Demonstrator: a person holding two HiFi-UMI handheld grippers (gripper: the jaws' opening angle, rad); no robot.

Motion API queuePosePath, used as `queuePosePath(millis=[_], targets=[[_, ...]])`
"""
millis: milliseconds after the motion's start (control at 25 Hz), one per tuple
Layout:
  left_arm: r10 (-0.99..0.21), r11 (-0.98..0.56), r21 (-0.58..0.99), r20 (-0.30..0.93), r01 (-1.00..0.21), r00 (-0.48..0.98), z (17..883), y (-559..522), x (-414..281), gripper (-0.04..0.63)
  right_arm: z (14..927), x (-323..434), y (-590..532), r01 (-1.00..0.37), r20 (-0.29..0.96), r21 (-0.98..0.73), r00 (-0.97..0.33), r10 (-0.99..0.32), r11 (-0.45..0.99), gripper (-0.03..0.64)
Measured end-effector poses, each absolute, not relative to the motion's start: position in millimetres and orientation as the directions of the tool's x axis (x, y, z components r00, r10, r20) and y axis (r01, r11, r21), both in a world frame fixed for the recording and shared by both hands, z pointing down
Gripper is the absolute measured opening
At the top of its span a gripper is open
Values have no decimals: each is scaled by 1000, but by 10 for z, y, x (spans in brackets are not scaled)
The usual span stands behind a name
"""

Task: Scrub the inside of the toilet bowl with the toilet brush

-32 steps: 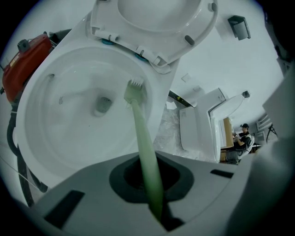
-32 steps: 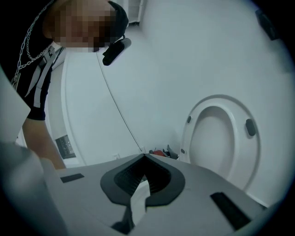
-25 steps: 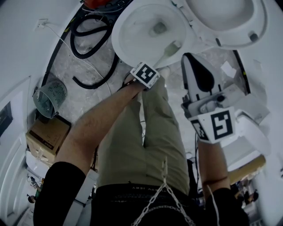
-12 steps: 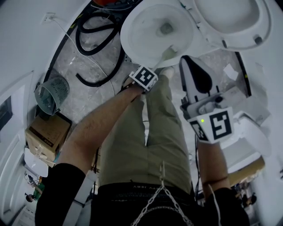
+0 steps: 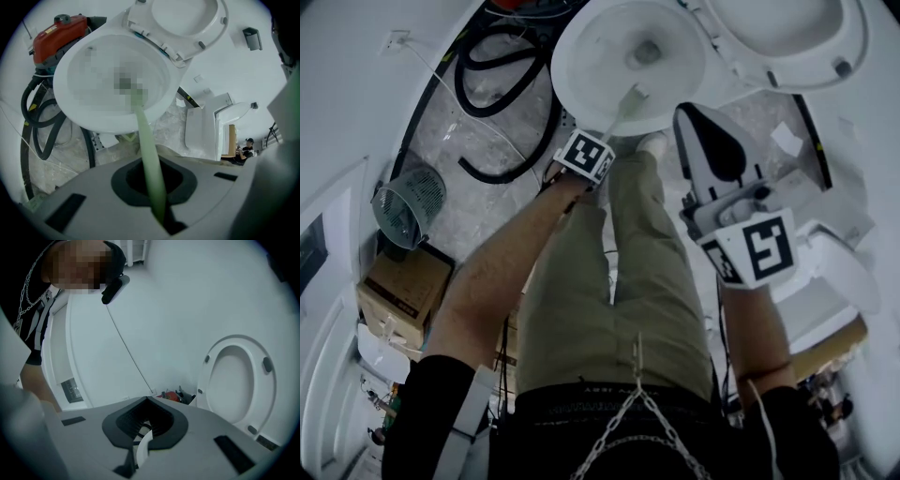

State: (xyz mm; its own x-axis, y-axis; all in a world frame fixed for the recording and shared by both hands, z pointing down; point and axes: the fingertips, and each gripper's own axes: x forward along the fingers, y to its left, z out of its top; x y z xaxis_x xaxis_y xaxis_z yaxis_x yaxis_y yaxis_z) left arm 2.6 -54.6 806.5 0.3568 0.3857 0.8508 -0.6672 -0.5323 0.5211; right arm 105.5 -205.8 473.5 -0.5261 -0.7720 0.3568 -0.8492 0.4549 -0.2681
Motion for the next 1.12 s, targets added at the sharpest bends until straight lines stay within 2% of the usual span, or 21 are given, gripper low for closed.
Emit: queuePosePath(millis=[800,1120], targets=[[265,-417,412,908,-810,326,8147,-1148,-555,0,4761,965,-2208,-828,358,-287,-559,-747,482,-8],[89,-300,372,928,-878,363,8088,-1528,-534,0,4837,1083,-2200,-829,353,-306,-556,-753,469,-8]])
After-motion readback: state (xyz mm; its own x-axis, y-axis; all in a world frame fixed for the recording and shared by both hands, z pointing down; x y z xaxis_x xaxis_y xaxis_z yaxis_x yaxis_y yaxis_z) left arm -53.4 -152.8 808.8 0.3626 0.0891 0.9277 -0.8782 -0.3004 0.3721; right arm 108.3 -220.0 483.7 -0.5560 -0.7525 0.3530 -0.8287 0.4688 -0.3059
